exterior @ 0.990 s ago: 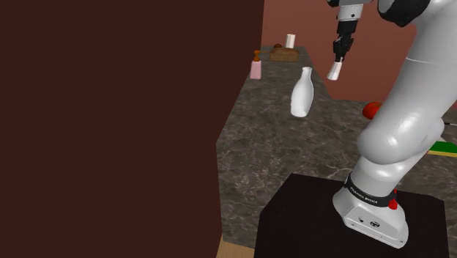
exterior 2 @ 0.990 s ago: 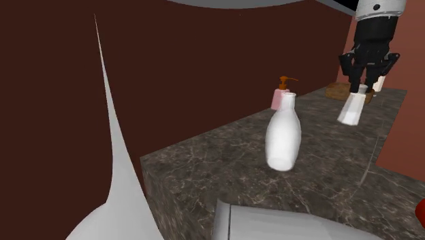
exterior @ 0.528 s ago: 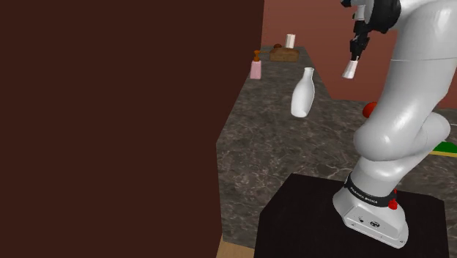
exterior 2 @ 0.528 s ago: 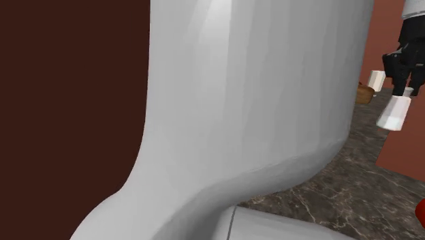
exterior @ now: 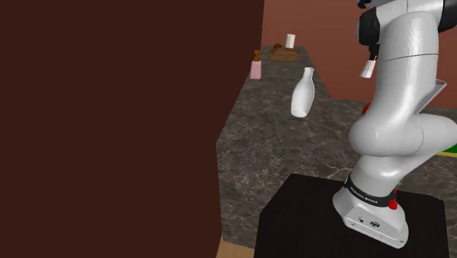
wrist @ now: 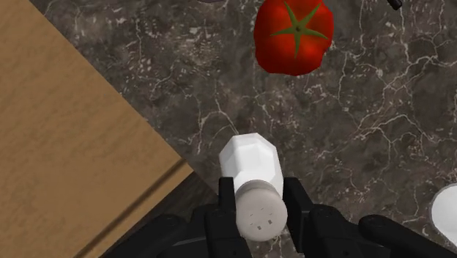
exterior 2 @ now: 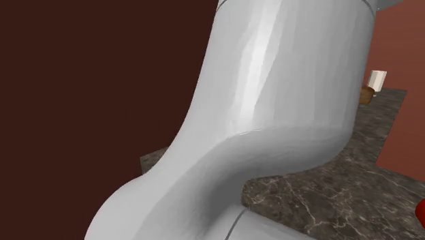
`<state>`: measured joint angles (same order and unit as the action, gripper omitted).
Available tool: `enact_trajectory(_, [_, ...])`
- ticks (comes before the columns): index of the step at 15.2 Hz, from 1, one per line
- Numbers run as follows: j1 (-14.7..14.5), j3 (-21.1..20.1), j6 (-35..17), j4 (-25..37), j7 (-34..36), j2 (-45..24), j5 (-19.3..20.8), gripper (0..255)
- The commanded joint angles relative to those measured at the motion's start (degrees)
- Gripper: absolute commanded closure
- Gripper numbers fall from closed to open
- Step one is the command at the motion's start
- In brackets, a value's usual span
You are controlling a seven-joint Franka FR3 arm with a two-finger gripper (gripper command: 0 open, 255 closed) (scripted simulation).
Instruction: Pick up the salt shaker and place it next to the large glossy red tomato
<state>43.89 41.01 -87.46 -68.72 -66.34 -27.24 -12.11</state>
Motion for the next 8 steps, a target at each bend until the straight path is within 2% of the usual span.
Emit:
enact_trajectory(1, [4.37, -0.36, 2.57, 6.36, -2.35, -3.97, -2.22, 255])
enact_trajectory(4, [13.06, -1.86, 7.83, 20.13, -4.86, -12.06, -6.15, 255])
enact_trajectory(5, [23.86, -5.22, 16.68, 41.78, -4.04, -22.72, -10.07, 255])
enact_trajectory(6, [20.3, -4.22, 12.41, 32.82, -5.09, -18.94, -8.53, 255])
enact_trajectory(8, [17.61, -3.43, 8.64, 25.96, -5.71, -16.47, -7.54, 255])
